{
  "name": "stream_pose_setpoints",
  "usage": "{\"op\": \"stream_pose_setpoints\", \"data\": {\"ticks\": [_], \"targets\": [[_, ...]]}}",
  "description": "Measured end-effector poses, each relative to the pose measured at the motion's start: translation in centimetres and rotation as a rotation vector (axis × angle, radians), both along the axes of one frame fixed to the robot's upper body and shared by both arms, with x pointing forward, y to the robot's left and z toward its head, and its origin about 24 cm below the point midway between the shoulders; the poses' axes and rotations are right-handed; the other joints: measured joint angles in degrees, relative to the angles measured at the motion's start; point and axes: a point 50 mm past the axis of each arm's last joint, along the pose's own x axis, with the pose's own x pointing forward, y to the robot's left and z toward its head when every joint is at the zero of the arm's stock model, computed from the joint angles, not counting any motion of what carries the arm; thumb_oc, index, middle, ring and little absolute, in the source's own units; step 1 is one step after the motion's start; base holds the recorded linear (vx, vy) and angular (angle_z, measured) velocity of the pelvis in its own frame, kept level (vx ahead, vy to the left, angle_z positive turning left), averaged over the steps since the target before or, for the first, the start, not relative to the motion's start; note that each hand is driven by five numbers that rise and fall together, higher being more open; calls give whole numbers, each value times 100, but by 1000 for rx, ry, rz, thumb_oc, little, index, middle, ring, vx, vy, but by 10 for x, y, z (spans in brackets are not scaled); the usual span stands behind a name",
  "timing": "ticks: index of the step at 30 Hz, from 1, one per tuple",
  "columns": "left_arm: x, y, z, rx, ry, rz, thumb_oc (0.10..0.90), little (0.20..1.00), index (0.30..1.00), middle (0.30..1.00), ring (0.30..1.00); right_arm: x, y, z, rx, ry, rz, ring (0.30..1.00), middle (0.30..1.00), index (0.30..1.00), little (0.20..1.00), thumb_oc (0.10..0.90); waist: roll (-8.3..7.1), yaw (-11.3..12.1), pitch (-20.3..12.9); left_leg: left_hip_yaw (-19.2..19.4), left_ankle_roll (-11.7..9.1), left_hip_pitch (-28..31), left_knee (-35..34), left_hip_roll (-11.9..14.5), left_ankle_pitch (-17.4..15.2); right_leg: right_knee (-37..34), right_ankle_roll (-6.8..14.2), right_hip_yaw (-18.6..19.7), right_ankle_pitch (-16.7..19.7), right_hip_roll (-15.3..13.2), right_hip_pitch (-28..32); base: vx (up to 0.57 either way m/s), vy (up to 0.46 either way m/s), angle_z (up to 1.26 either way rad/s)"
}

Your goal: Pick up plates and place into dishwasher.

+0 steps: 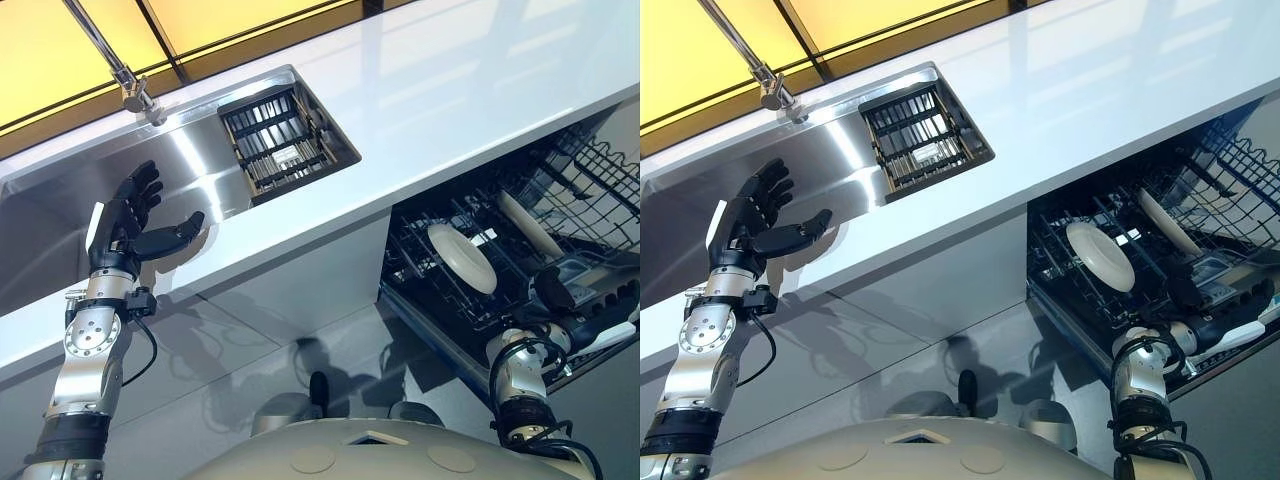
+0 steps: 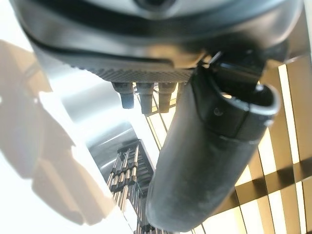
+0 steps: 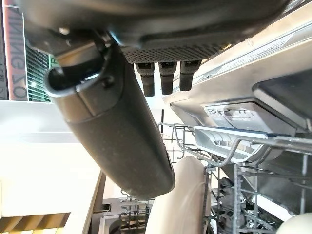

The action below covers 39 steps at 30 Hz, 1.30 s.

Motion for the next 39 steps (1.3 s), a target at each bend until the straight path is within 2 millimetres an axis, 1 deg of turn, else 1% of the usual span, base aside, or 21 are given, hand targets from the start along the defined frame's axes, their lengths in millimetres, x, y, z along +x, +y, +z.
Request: {"op": "stream_pose_setpoints", "data": {"ticks": [2,8,13,19,22,23,24,26,28,31,33,36,38,39], "targets": [[0,0,0,-1,1,0,800,900,900,900,900,-3,-1,-4,14,15,25,900,900,900,900,800,17,-20,-10,9,-5,-8,0,11,-3,-31,-4,10,29,14,1,-4,-9,-2],[0,-1,0,-1,2,-7,800,900,900,900,900,-10,-5,-23,153,84,84,900,900,900,900,800,8,-28,-4,21,-14,-8,0,21,-10,-36,-5,9,30,25,-2,-6,-14,-1],[1,-1,-1,-5,17,-7,800,900,900,900,900,-7,-3,-26,214,75,105,900,900,900,900,800,-27,-11,20,16,-14,-8,0,17,-10,-37,-5,7,30,22,0,0,0,0],[1,-1,-2,-5,24,-17,800,900,900,900,900,-3,-5,-31,297,57,113,900,900,900,900,800,-122,45,83,-16,-14,-7,1,7,-9,-79,-1,-13,33,21,41,17,-6,2],[2,-1,-2,-7,33,-17,800,900,900,900,900,-2,-8,-36,351,84,152,900,900,900,900,800,-126,60,86,-36,-14,-4,1,-2,-9,-197,5,-40,99,23,109,34,-13,4],[3,-1,-2,-8,32,-17,800,900,900,900,900,-3,-11,-37,357,101,170,900,900,900,900,800,-134,97,91,-54,-14,-3,1,-3,-9,-244,9,-56,123,26,144,54,-25,9],[5,-2,0,-8,27,-20,800,900,900,900,900,-4,-16,-38,382,102,191,900,900,900,900,800,-171,102,115,-80,-14,19,1,-6,-9,-292,10,-94,132,27,206,61,-31,11],[6,-2,1,-6,27,-24,800,900,900,900,900,-2,-21,-41,470,79,240,900,900,900,900,800,-234,114,128,-100,-15,33,1,-3,-9,-330,10,-130,132,32,247,70,-31,8],[6,-2,0,-7,41,-32,800,900,900,900,900,-2,-26,-42,563,10,246,900,900,900,900,800,-268,111,150,-119,-15,52,1,-8,-9,-339,10,-146,132,31,281,79,-34,4],[6,-2,-1,-9,53,-37,800,900,900,900,900,-4,-33,-42,697,-113,299,900,900,900,900,800,-309,112,176,-142,-14,67,1,-13,-7,-338,9,-173,135,30,306,85,-19,1],[6,-2,-2,-9,57,-37,800,900,900,900,900,-6,-36,-43,739,-159,328,900,900,900,900,800,-296,110,183,-163,-13,66,1,-17,-1,-345,1,-196,141,28,315,37,28,3],[7,-2,0,-3,54,-39,800,900,900,900,900,-6,-42,-39,742,-188,357,900,900,900,900,800,-248,108,209,-223,-17,29,1,-17,18,-374,-4,-268,152,29,314,-14,45,9],[9,-2,1,-4,48,-37,800,900,900,900,900,-3,-48,-33,722,-187,383,900,900,900,900,800,-169,120,260,-251,-19,-22,1,-14,39,-415,-3,-298,195,34,289,-65,58,7],[10,-3,1,-4,44,-38,800,900,900,900,900,1,-53,-27,699,-192,411,900,900,900,900,800,-91,120,325,-252,-12,-63,1,-14,57,-457,1,-301,226,36,266,-60,34,0]]}}
